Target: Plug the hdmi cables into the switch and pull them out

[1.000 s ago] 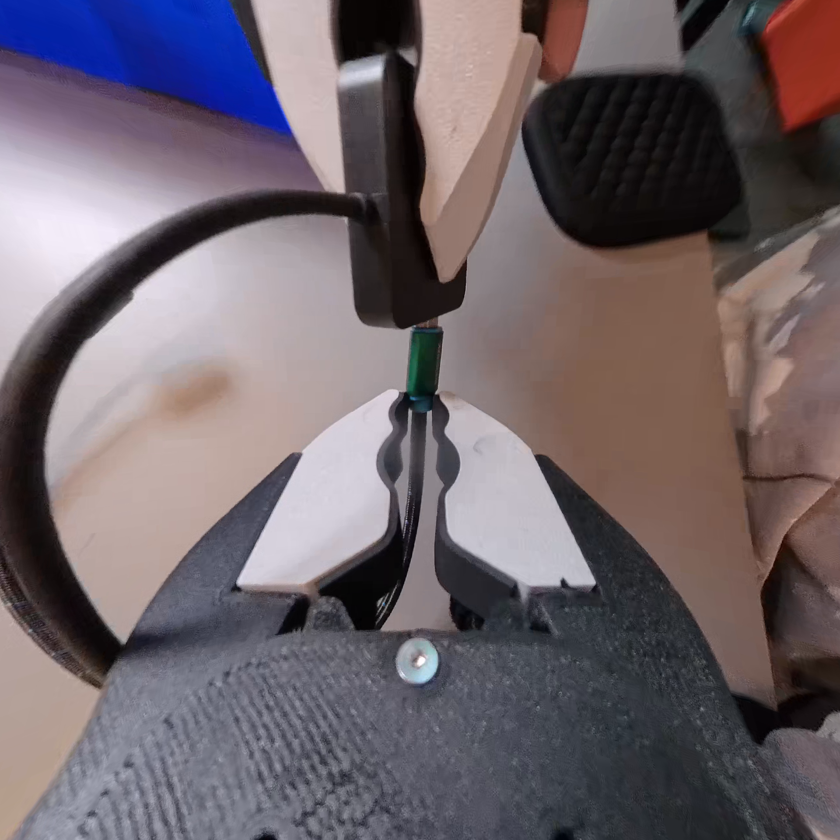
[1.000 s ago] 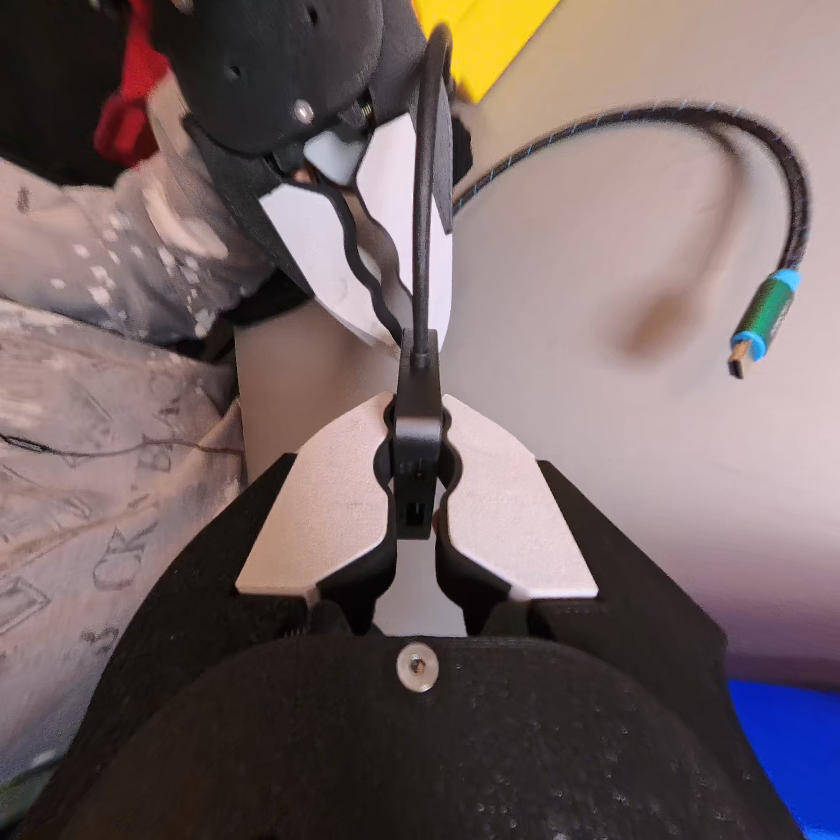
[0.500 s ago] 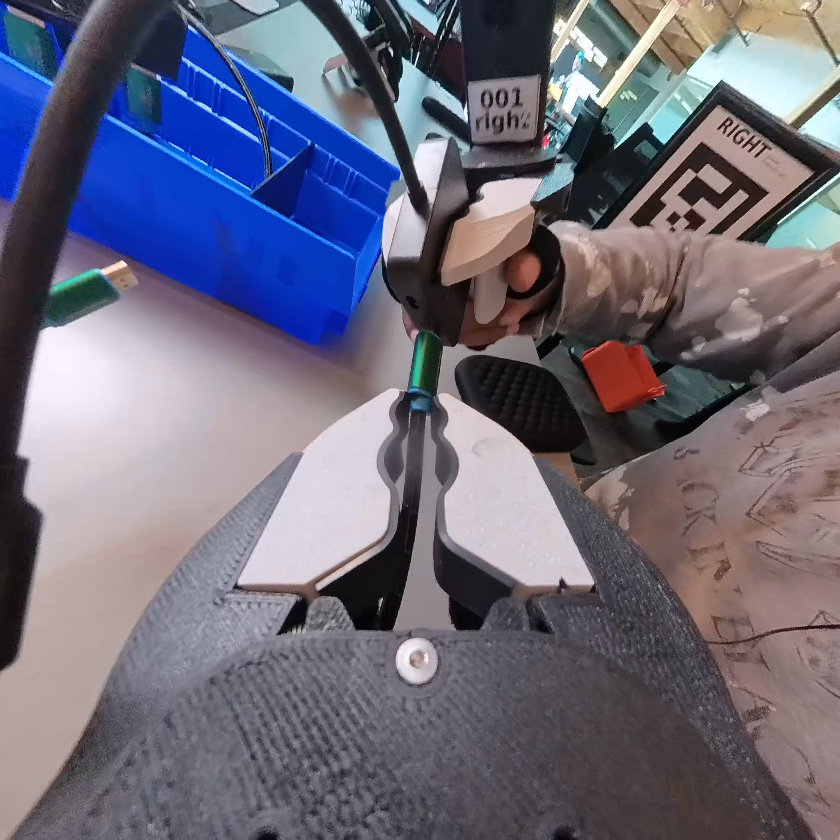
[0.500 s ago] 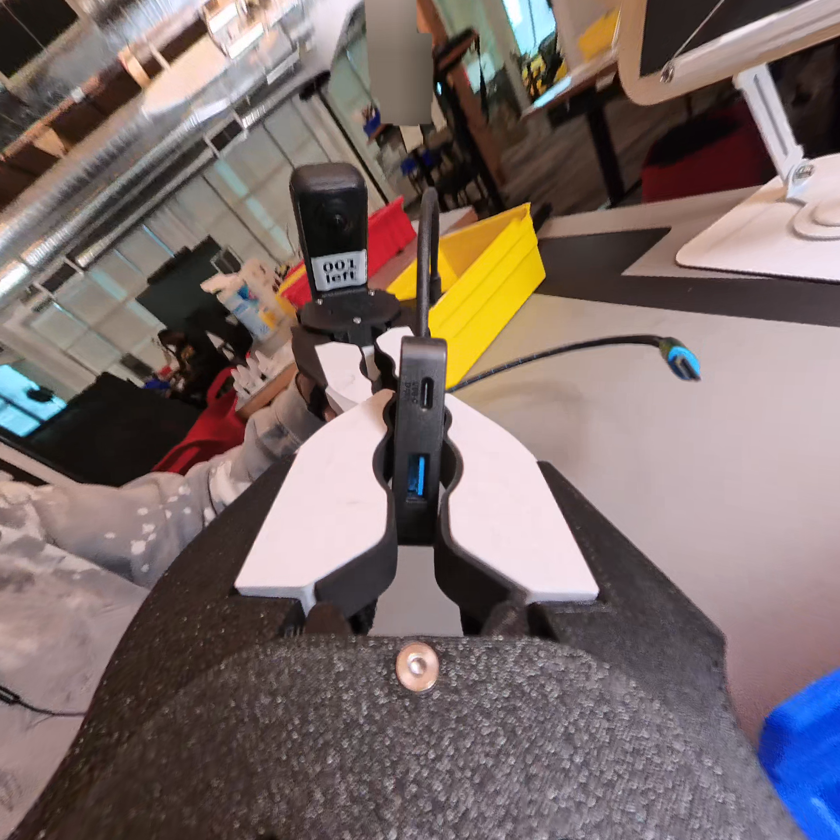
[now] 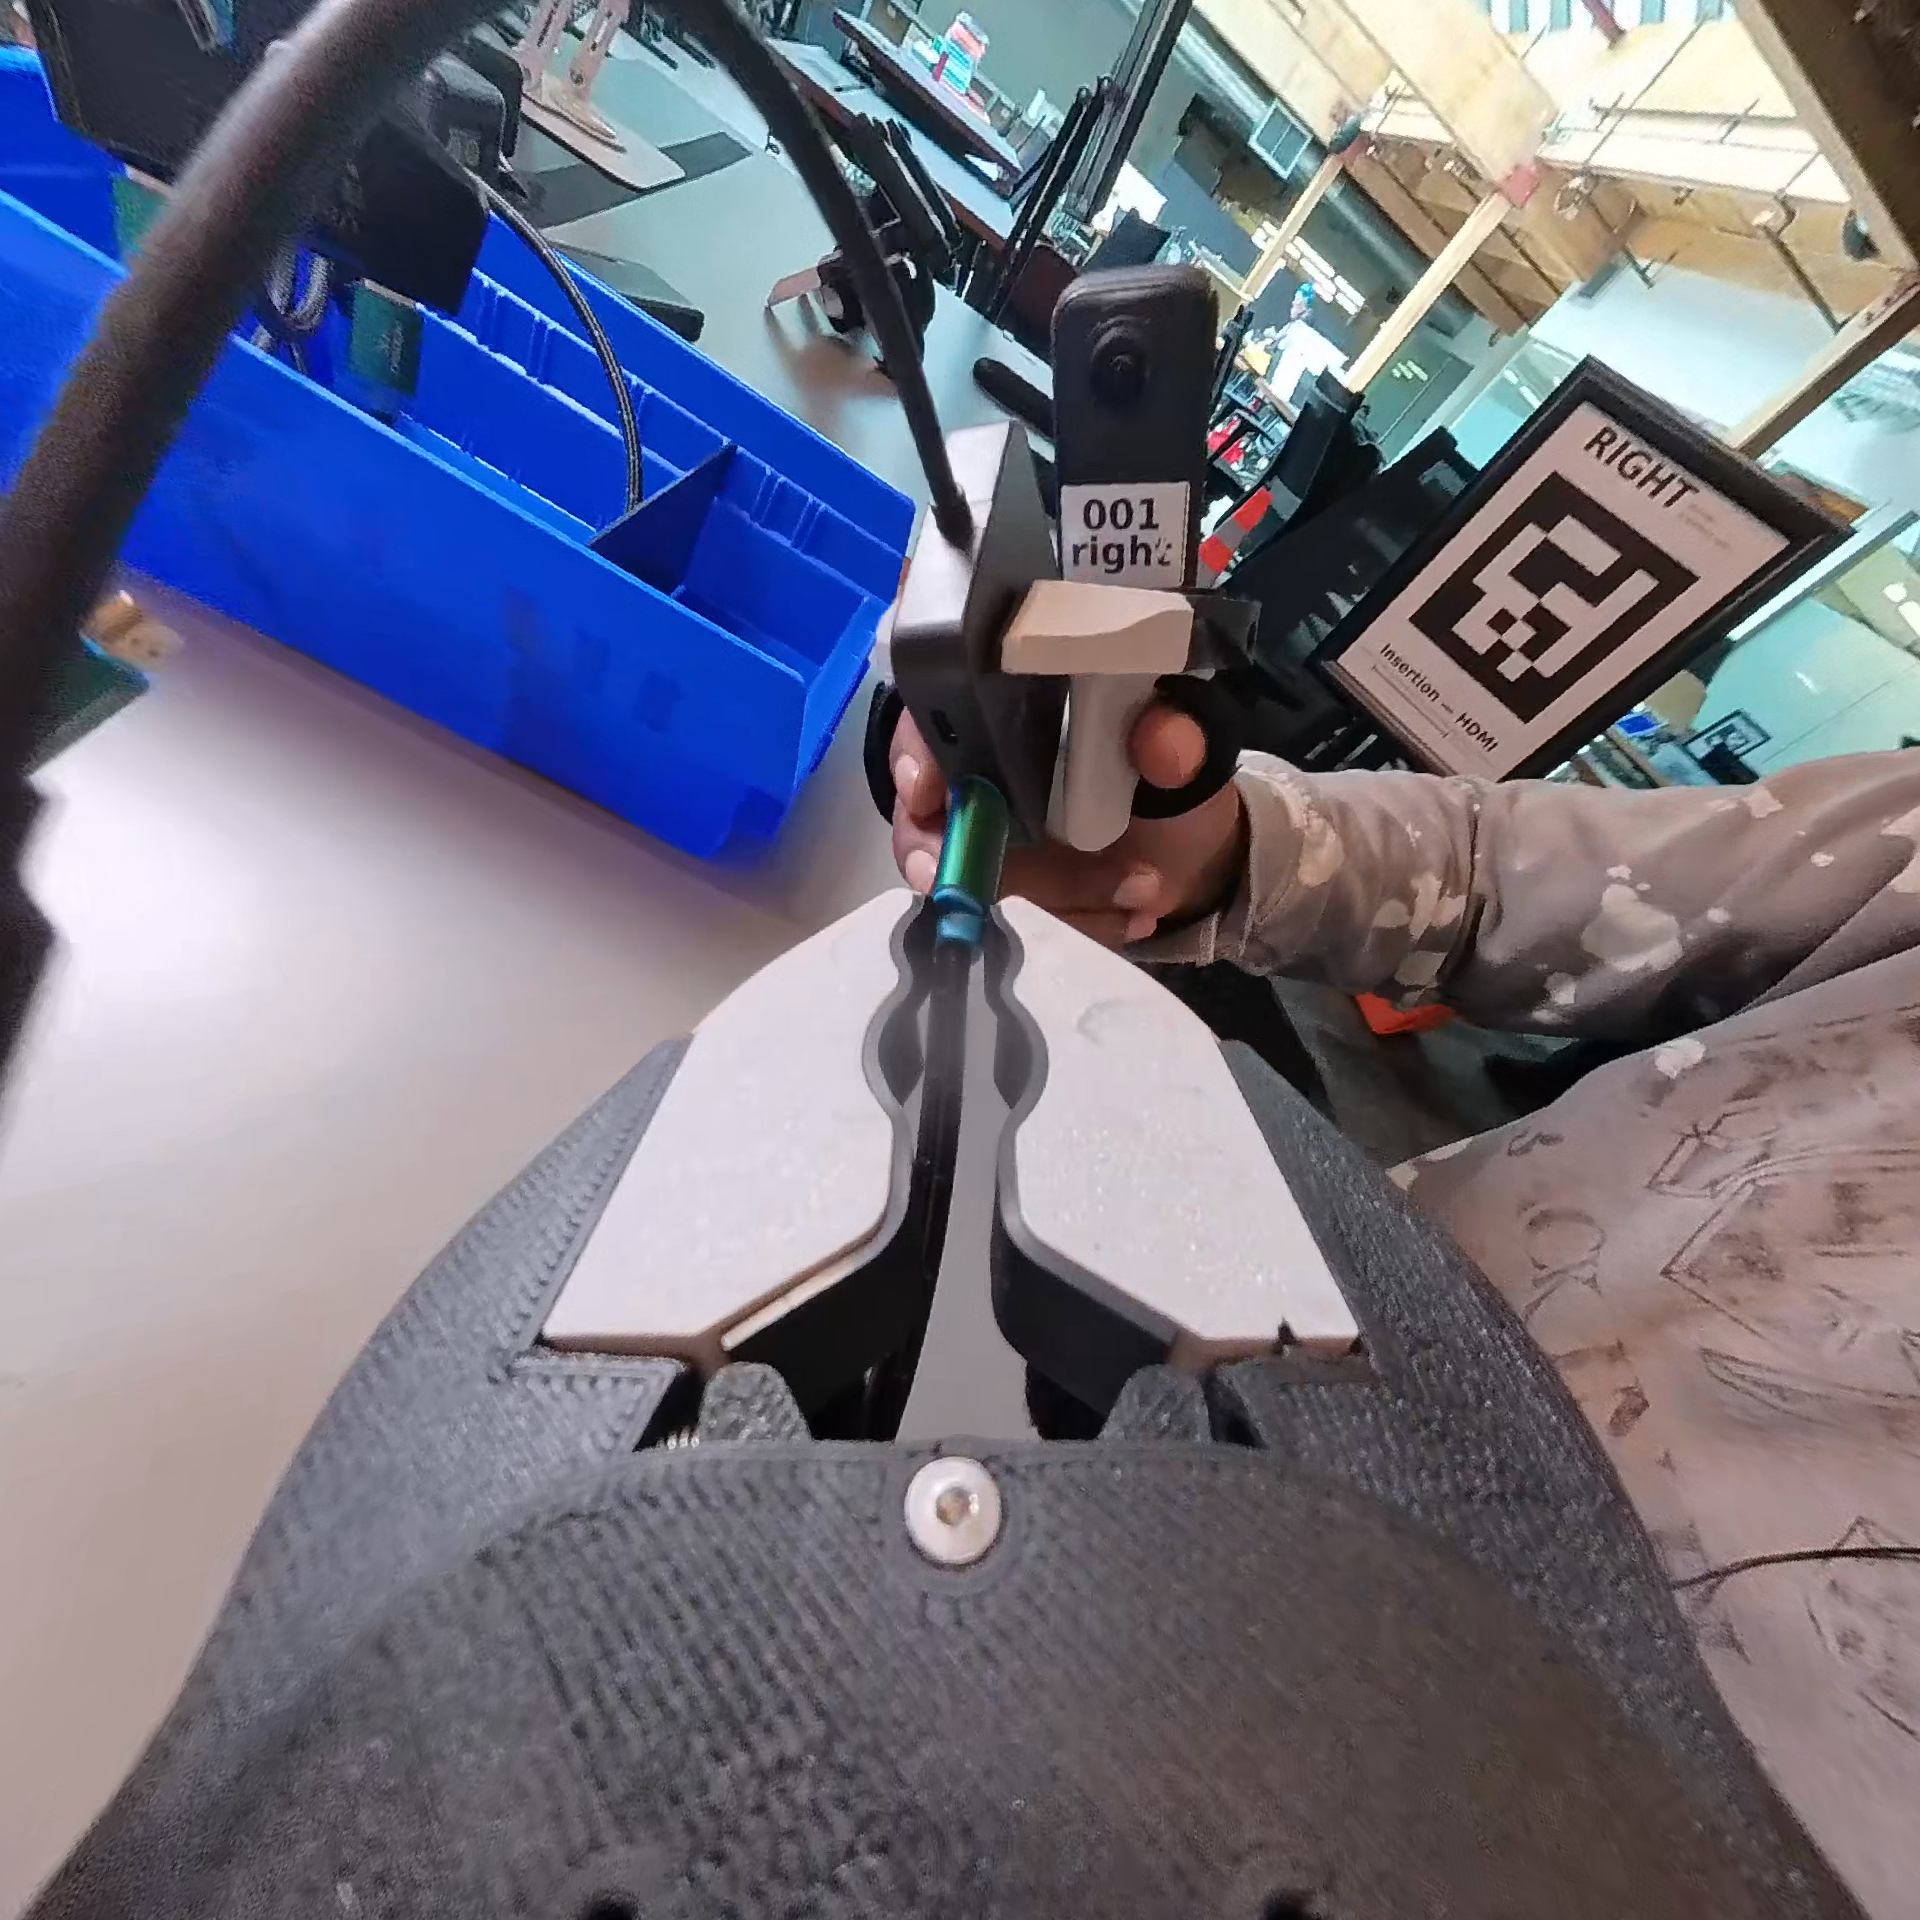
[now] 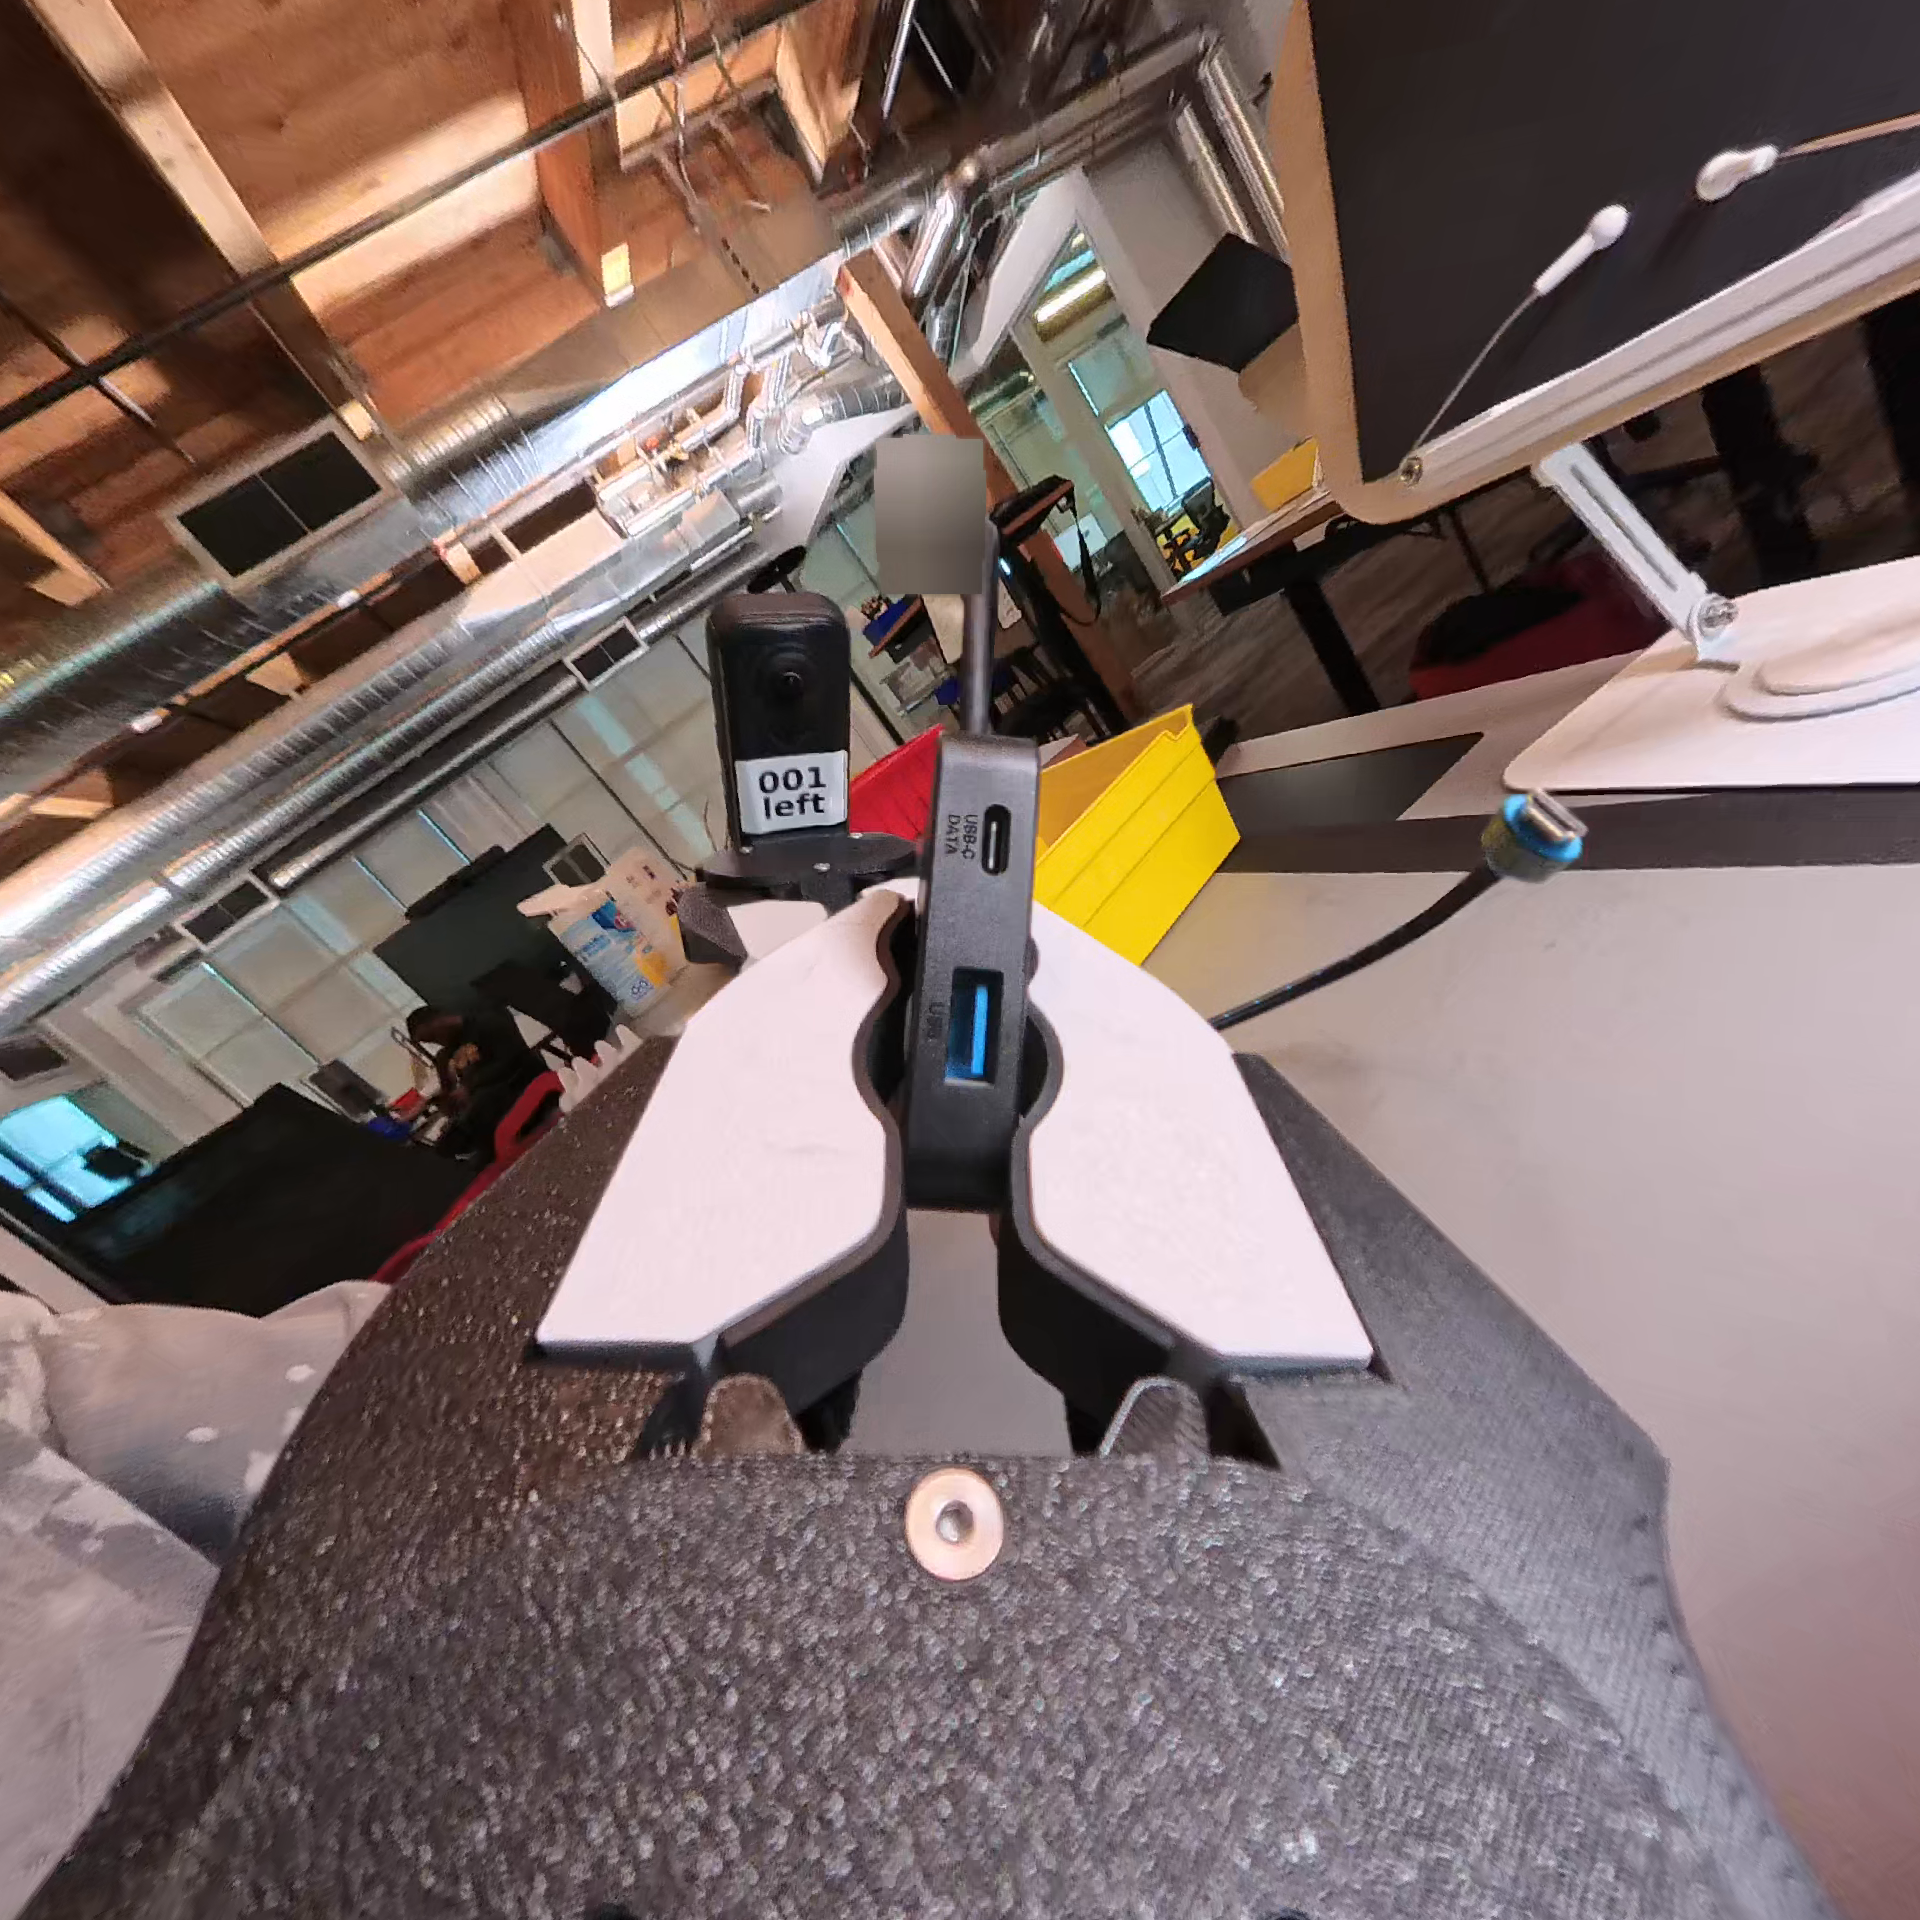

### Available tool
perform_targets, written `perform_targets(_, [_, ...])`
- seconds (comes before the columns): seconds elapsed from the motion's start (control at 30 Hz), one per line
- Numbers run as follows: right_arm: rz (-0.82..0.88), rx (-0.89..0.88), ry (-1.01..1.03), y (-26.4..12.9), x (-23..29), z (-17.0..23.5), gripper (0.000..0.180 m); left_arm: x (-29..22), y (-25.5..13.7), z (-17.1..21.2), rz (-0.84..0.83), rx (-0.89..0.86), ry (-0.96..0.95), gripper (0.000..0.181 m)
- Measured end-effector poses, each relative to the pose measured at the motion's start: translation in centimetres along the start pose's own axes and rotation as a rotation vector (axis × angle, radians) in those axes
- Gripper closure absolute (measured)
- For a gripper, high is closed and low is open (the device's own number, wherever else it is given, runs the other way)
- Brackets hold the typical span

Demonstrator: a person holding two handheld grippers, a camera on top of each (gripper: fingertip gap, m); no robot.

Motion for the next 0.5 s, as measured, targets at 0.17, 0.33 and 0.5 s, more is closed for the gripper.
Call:
perform_targets(0.17, [-0.071, 0.27, -0.162, 0.8, 1.3, -1.8, 0.157, -1.0, -1.6, -0.8, -0.006, 0.003, 0.08, 0.171])
perform_targets(0.33, [-0.087, 0.447, -0.191, 0.9, 2.1, -3.0, 0.157, -1.4, -3.2, -1.4, -0.052, 0.008, 0.159, 0.17])
perform_targets(0.5, [-0.07, 0.378, -0.126, 1.1, 2.7, -3.2, 0.162, -2.1, -2.9, -1.5, -0.109, 0.035, 0.232, 0.171])
Point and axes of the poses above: each gripper's, where its closed fingertips meet, y out along the fingers, z out of its underside, x = y × z across the jaws, the point moved 9 cm from there along -y, back along the fingers, and after that the axes turned 3 degrees about -x, right-handed, at the moved point
